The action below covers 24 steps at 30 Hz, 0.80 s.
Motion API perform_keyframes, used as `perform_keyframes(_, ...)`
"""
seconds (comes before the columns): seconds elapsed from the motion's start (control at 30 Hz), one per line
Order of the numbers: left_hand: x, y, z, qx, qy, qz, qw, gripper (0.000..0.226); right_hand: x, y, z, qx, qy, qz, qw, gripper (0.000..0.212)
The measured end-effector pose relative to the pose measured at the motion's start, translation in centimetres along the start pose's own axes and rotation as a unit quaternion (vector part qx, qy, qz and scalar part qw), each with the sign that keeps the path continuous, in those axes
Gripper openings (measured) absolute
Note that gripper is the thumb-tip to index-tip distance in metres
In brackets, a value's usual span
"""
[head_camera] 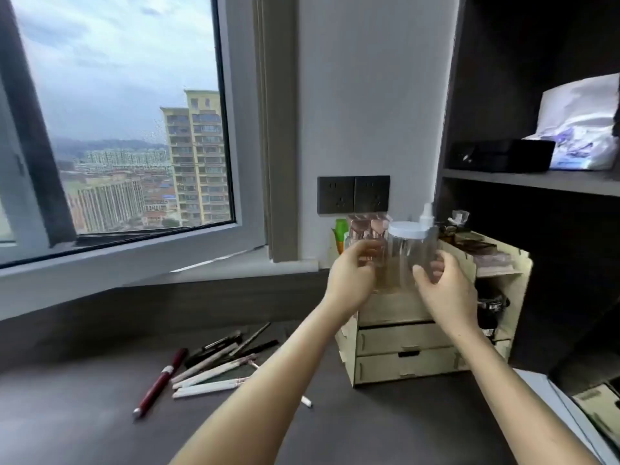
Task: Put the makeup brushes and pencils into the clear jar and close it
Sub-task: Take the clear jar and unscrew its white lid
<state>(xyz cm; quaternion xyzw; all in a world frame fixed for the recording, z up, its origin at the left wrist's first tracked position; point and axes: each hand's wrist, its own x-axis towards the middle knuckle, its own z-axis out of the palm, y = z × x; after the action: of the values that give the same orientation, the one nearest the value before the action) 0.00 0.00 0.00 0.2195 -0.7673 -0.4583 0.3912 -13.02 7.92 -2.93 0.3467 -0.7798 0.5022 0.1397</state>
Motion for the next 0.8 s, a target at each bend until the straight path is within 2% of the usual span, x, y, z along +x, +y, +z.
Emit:
perform_keyframes(0.07, 1.1, -0.3, 1.3, -0.002, 0.001, -0.014, 1.000, 0.054, 1.0, 0.6, 0.8, 0.021, -0.024, 0.006, 0.999, 0.063)
perform_keyframes(0.17, 2.0, -1.0, 2.7, 0.018, -0.004, -0.024, 1.000, 0.060, 1.9, 1.4, 2.0, 0.065, -0.065, 0.013, 0.996, 0.071)
perform_keyframes(0.33, 2.8, -1.0, 3.3, 0.028, -0.007, -0.021, 0.999, 0.059, 2.3, 1.9, 2.7, 0.105, -0.071, 0.003, 0.992, 0.062)
perform_keyframes(0.47, 2.5, 0.3, 2.8, -0.016, 0.003, 0.011, 1.000, 0.051, 1.8, -0.1, 1.3, 0.133, 0.004, -0.039, 0.990, 0.056)
perform_keyframes(0.57, 1.2, 2.0, 1.4, -0.042, 0.027, 0.085, 0.995, 0.043, 0.4, -3.1, -0.6, 0.141, 0.071, -0.089, 0.983, 0.061)
perform_keyframes(0.63, -0.2, 3.0, -0.3, -0.017, 0.059, 0.146, 0.987, 0.046, -1.2, -5.2, -1.7, 0.175, 0.085, -0.115, 0.974, 0.059)
perform_keyframes(0.7, -2.1, 3.5, -2.3, 0.010, 0.073, 0.185, 0.980, 0.051, -3.4, -7.2, -2.1, 0.218, 0.058, -0.123, 0.966, 0.052)
perform_keyframes(0.8, -5.6, 3.3, -5.3, -0.008, 0.052, 0.152, 0.987, 0.062, -7.4, -8.9, -1.6, 0.254, -0.045, -0.156, 0.954, 0.055)
